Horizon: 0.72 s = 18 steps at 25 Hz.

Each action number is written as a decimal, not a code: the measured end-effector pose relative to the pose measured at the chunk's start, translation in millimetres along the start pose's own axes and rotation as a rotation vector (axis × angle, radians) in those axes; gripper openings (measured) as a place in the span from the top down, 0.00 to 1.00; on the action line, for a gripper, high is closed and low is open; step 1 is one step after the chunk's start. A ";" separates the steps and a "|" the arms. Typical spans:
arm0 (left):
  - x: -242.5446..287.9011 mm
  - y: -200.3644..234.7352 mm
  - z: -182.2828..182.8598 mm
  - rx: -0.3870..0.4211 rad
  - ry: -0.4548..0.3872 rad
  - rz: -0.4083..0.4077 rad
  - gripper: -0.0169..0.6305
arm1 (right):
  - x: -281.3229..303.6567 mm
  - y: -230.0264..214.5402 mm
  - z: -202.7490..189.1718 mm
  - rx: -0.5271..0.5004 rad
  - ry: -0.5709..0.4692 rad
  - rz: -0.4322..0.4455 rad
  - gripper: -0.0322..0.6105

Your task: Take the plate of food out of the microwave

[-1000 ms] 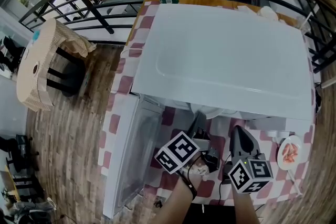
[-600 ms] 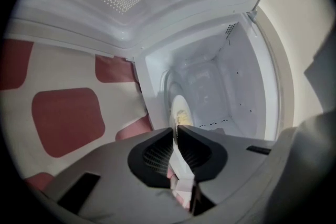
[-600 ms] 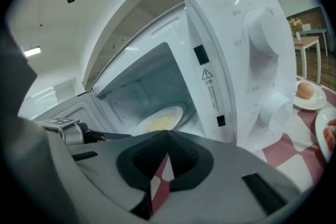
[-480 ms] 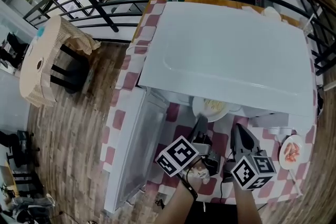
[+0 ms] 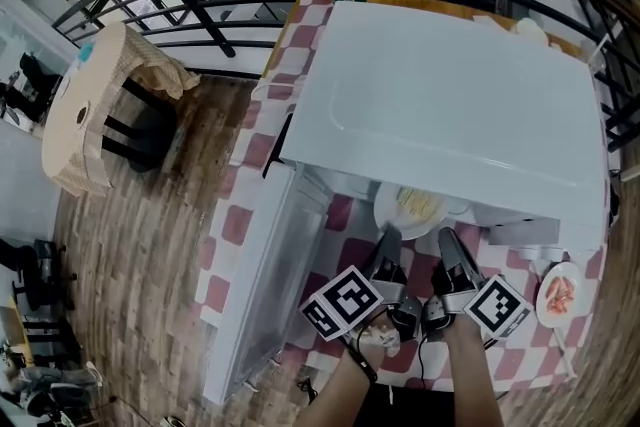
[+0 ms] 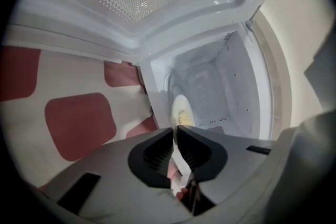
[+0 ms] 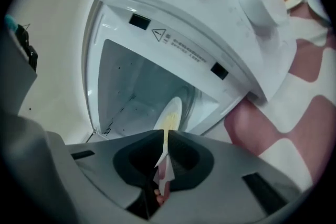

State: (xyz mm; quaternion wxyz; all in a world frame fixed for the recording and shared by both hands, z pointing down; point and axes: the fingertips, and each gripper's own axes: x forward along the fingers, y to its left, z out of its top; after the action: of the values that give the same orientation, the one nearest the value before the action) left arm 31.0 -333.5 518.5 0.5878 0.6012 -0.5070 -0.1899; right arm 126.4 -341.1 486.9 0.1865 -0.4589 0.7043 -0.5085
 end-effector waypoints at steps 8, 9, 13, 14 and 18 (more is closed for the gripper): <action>-2.8 3.5 -0.9 0.024 0.022 -0.001 0.90 | -7.0 -44.2 -5.9 0.111 0.017 -0.183 0.77; -3.0 3.7 -0.9 0.028 0.025 -0.001 0.90 | -5.8 -45.2 -6.4 0.120 0.018 -0.177 0.77; -2.3 2.2 -0.8 0.052 0.039 -0.009 0.90 | 2.5 -38.6 -5.4 0.128 0.013 -0.106 0.77; -2.0 2.1 -0.9 0.056 0.043 -0.010 0.90 | 3.8 -37.6 -5.2 0.122 0.011 -0.099 0.77; -1.3 2.4 -0.3 0.063 0.057 -0.009 0.90 | 10.7 -31.2 -5.5 0.120 0.005 -0.060 0.83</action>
State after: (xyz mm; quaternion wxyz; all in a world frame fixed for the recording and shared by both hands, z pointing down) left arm 29.8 -331.8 520.3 0.5817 0.6269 -0.4932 -0.1593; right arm 131.3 -348.9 519.1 0.1965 -0.4667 0.6588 -0.5564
